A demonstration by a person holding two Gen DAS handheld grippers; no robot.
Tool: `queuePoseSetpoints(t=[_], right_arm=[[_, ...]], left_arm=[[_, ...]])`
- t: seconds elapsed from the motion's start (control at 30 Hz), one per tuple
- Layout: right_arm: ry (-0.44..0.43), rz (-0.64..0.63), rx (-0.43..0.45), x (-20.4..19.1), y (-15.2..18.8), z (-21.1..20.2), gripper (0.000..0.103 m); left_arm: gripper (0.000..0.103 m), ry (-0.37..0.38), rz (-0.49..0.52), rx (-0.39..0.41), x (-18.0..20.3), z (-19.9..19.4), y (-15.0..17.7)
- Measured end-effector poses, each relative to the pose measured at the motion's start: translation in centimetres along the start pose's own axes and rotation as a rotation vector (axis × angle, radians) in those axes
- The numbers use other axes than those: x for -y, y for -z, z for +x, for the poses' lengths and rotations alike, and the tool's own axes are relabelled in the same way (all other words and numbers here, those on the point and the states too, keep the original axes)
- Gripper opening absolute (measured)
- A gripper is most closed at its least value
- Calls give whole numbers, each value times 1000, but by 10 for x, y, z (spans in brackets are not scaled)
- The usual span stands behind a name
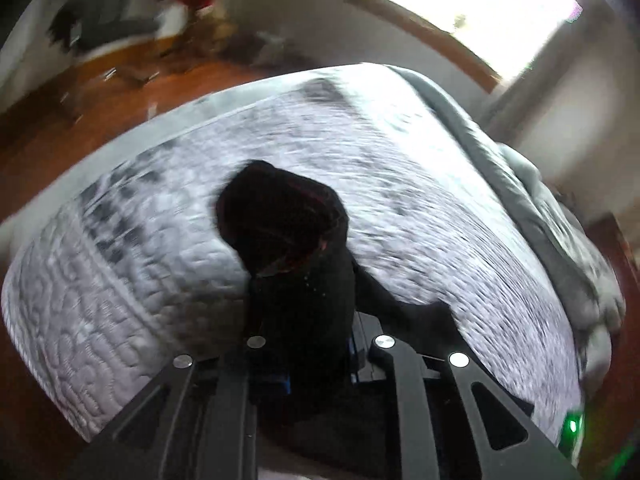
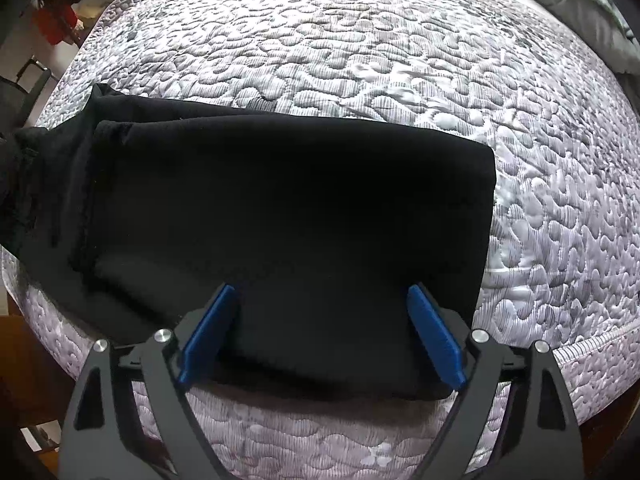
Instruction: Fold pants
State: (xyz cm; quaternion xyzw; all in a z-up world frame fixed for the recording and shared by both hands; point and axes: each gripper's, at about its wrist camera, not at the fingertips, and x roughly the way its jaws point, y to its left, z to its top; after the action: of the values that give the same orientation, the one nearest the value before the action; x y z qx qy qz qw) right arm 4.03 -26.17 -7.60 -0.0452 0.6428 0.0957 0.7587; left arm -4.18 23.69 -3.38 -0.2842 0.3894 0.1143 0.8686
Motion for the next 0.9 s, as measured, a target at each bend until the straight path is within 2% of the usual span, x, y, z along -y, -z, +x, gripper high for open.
queuePoseSetpoints(t=[0.13, 0.4, 0.63, 0.73, 0.77, 0.83, 0.9], right_arm=[[-5, 3, 5, 6, 7, -5, 88], [-17, 12, 14, 11, 13, -7, 88], [-30, 12, 21, 16, 16, -7, 90], [-32, 10, 22, 15, 17, -5, 91], [-31, 8, 22, 15, 17, -5, 92], [-32, 5, 23, 13, 17, -4, 93], [-33, 5, 22, 14, 18, -4, 93]], left_arm=[[19, 60, 151, -3, 50, -7, 12], [18, 179, 371, -58, 125, -8, 53], [20, 185, 457, -157, 164, 17, 96], [34, 177, 513, -231, 177, 30, 117], [49, 191, 513, -289, 179, 35, 124], [53, 257, 479, -389, 179, 39, 131], [57, 316, 434, -417, 171, 32, 128]])
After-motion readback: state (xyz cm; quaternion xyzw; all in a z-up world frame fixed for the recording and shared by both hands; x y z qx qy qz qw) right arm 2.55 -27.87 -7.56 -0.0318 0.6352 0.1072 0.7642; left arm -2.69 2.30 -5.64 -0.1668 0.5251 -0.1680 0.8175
